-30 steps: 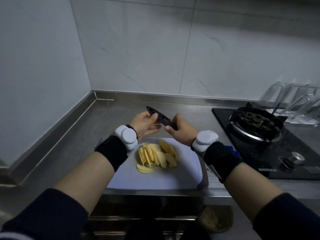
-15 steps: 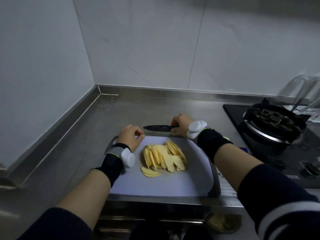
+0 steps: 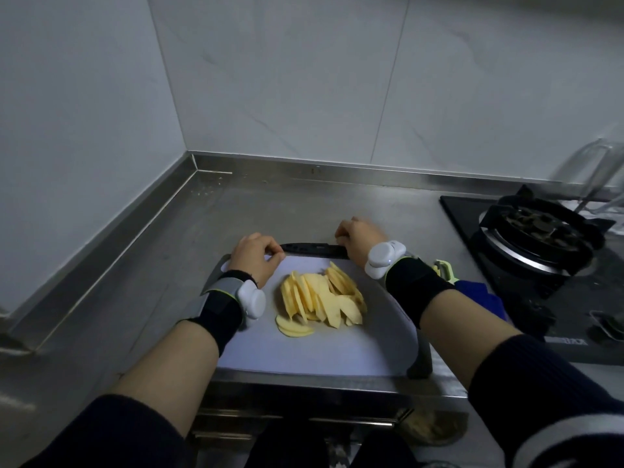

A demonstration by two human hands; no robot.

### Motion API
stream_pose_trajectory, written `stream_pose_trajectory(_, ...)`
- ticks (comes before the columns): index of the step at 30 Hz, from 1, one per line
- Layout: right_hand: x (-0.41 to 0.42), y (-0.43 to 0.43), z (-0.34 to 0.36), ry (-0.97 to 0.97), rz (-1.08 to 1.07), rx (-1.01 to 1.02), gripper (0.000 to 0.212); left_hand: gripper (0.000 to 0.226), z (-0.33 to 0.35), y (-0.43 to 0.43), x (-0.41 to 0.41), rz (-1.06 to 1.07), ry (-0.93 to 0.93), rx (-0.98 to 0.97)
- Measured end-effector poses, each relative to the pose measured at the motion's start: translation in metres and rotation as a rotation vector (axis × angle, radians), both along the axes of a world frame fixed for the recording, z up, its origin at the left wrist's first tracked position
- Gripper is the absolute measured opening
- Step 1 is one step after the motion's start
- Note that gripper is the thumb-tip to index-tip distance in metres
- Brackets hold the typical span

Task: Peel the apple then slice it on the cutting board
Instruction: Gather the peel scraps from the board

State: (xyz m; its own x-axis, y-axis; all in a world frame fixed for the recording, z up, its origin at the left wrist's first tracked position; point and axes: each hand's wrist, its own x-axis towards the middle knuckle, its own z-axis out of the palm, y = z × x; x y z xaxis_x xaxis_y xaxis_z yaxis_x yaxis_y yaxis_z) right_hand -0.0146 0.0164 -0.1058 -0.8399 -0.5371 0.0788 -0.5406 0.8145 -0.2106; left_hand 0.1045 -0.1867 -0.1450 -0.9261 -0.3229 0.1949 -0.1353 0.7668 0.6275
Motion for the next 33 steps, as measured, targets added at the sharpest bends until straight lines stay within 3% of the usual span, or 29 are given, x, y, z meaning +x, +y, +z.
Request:
stream_pose_trajectory(5, 0.041, 0.047, -0.002, 0.079, -0.1, -0.204, 0.02, 0.011, -0.001, -0.003, -0.003, -0.004, 0.012, -0.019)
stream_pose_trajectory(10, 0.075, 0.068, -0.031, 0.096, -0.178, -0.009, 0.027, 0.007, 0.002, -0.01, -0.011, 0.019, 0.029, -0.034)
stream_pose_trajectory(25, 0.057, 0.035, -0.04, 0.132, -0.269, -0.032, 0.027, 0.009, 0.016, -0.026, -0.032, 0.001, -0.015, -0.009)
stream_pose_trajectory(33, 0.077, 0.061, -0.009, 0.071, -0.232, 0.049, 0.026, 0.007, 0.03, 0.011, 0.013, -0.024, 0.055, 0.004)
